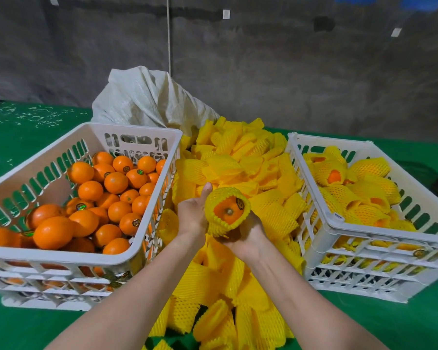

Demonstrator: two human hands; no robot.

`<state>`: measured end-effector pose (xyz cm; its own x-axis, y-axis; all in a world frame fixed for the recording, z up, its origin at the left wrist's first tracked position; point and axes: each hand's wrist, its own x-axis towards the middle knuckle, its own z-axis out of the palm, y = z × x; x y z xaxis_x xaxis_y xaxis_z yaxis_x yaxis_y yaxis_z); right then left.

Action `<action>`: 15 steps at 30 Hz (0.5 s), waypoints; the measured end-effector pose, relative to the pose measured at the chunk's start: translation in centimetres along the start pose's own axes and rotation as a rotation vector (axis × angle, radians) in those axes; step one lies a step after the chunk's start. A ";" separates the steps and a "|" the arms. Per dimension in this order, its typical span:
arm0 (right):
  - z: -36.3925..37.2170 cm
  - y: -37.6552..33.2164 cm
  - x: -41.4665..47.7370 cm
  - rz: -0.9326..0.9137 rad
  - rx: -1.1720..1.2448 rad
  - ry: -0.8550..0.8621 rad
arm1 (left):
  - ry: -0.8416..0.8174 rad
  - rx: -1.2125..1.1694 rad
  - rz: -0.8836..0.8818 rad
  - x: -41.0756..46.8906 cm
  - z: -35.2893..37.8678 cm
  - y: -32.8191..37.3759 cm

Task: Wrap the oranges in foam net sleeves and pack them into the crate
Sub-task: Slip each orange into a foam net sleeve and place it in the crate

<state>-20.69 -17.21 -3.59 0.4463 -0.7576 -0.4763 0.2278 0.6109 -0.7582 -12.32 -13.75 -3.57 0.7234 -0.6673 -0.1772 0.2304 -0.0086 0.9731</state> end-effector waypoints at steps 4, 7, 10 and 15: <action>0.0 0.0 0.1 0.037 -0.006 0.006 | -0.027 0.102 0.003 0.5 -0.3 0.0; 0.1 -0.5 0.3 -0.034 -0.035 0.094 | -0.062 0.118 -0.147 0.6 -0.8 0.9; -0.6 -1.2 1.2 -0.251 -0.162 0.202 | -0.320 -0.002 -0.393 0.1 -1.5 2.2; -0.8 -1.6 0.7 -0.544 -0.340 0.245 | -0.510 -0.156 -0.412 -0.6 -0.7 2.5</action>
<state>-21.46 -18.88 -3.08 0.1274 -0.9908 -0.0452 0.0616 0.0534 -0.9967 -11.70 -12.86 -1.18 0.1673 -0.9012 -0.3999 0.5404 -0.2555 0.8017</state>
